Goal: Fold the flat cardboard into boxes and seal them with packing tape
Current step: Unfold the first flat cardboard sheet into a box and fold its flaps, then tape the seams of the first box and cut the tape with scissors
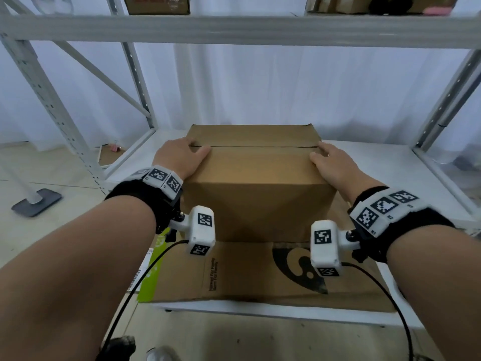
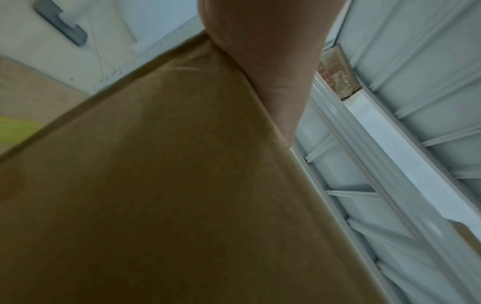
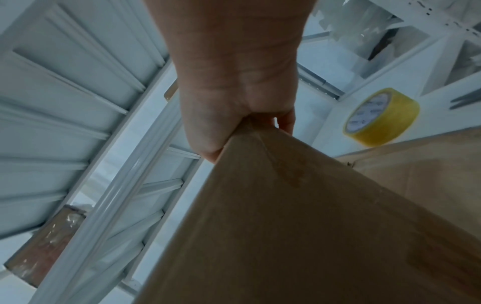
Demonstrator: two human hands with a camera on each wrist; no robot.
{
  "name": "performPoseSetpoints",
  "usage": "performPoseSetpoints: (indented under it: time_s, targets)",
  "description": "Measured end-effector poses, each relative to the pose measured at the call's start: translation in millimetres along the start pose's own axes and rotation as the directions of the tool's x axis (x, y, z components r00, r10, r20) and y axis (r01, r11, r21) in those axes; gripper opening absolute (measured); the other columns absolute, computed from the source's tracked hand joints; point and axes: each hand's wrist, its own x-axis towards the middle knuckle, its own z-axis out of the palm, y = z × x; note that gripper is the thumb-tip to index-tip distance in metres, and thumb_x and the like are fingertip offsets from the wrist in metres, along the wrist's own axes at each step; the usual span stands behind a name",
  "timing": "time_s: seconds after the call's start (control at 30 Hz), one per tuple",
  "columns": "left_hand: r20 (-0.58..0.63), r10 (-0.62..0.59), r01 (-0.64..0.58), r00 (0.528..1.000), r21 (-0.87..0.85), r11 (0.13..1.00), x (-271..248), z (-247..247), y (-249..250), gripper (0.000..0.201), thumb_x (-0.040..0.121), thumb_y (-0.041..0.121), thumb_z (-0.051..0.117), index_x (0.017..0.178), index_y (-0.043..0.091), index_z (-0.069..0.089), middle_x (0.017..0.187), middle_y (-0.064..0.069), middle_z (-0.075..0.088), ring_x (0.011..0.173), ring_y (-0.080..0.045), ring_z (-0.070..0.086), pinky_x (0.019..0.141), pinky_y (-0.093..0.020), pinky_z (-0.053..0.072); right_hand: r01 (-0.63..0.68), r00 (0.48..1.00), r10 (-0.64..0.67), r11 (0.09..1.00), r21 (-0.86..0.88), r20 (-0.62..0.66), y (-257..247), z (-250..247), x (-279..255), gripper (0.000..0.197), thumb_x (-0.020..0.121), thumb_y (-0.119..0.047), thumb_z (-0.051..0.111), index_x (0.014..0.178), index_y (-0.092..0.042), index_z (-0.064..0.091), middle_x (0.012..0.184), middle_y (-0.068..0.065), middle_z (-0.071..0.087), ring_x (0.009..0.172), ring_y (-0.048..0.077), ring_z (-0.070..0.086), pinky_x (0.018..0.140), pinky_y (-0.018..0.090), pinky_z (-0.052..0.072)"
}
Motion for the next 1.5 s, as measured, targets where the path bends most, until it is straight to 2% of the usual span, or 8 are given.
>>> performPoseSetpoints:
  time_s: [0.27,0.4,0.47,0.6,0.77,1.0,1.27,1.5]
  targets:
    - [0.066,-0.096,0.079,0.993,0.229,0.970,-5,7,36,0.076,0.094,0.060,0.030,0.152,0.013,0.019,0.159,-0.013,0.018,0.145,-0.034,0.017,0.117,-0.048,0.013,0.128,0.991,-0.129,0.992,-0.021,-0.037,5,-7,-2,0.050,0.099,-0.037,0.048,0.145,-0.018,0.041,0.148,0.003,0.043,0.133,0.023,0.041,0.105,0.032,0.033]
    - [0.281,0.175,-0.240,0.944,0.220,0.945,-21,28,101,0.068,0.097,0.060,0.019,0.154,0.024,0.013,0.162,-0.001,0.007,0.149,-0.024,0.003,0.119,-0.050,-0.001,0.086,0.987,-0.112,0.974,0.208,0.116,12,-28,7,0.039,0.100,-0.032,0.048,0.137,-0.019,0.050,0.108,0.000,0.058,0.088,0.016,0.060,0.070,0.027,0.053]
    - [0.337,0.252,-0.329,0.907,0.197,0.923,-24,40,130,0.063,0.098,0.058,0.017,0.154,0.029,0.009,0.162,0.003,0.003,0.149,-0.022,0.000,0.118,-0.049,-0.002,0.070,0.993,-0.092,0.965,0.254,0.078,31,-37,17,0.037,0.101,-0.032,0.044,0.133,-0.014,0.054,0.103,0.004,0.061,0.086,0.017,0.059,0.074,0.032,0.053]
    - [0.272,0.311,-0.350,0.911,0.107,0.931,-27,53,155,0.057,0.100,0.043,0.027,0.147,0.010,0.028,0.155,-0.012,0.028,0.143,-0.028,0.023,0.117,-0.045,0.015,-0.068,0.997,0.065,0.995,-0.073,-0.043,99,-42,39,0.045,0.097,-0.029,0.048,0.133,-0.003,0.052,0.136,0.014,0.053,0.123,0.029,0.050,0.104,0.037,0.038]
    - [0.167,0.249,-0.262,0.954,0.063,0.963,-32,57,165,0.042,0.098,0.039,0.035,0.125,0.007,0.040,0.123,-0.016,0.056,0.109,-0.036,0.053,0.089,-0.040,0.039,-0.126,0.974,0.201,0.861,-0.493,0.103,144,-28,46,0.053,0.080,-0.051,0.042,0.085,-0.003,0.063,0.104,0.017,0.063,0.099,0.033,0.059,0.092,0.038,0.046]
    - [0.184,0.166,-0.208,0.969,0.241,0.948,-39,71,198,0.055,0.097,0.044,0.023,0.142,0.016,0.036,0.146,-0.015,0.031,0.135,-0.033,0.028,0.108,-0.045,0.023,-0.206,0.973,0.231,0.832,-0.515,-0.016,144,-12,54,0.059,0.087,-0.050,0.047,0.109,0.001,0.065,0.099,0.017,0.062,0.092,0.033,0.059,0.077,0.038,0.046]
    - [0.065,0.207,-0.216,0.976,0.192,0.957,-41,80,193,0.054,0.098,0.044,0.026,0.137,0.010,0.041,0.140,-0.018,0.038,0.129,-0.035,0.035,0.108,-0.045,0.026,-0.297,0.929,0.371,0.751,-0.589,0.005,171,-11,54,0.061,0.101,-0.026,0.046,0.153,-0.011,0.019,0.160,0.013,0.016,0.147,0.030,0.017,0.119,0.044,0.013]
    - [0.109,0.199,-0.216,0.974,0.171,0.961,-34,76,191,0.056,0.097,0.047,0.028,0.139,0.014,0.043,0.142,-0.016,0.036,0.130,-0.035,0.034,0.107,-0.044,0.027,-0.065,0.965,-0.031,0.933,-0.353,-0.259,134,-24,53,0.045,0.094,-0.013,0.049,0.139,-0.021,0.048,0.147,0.009,0.043,0.135,0.030,0.035,0.104,0.044,0.024]
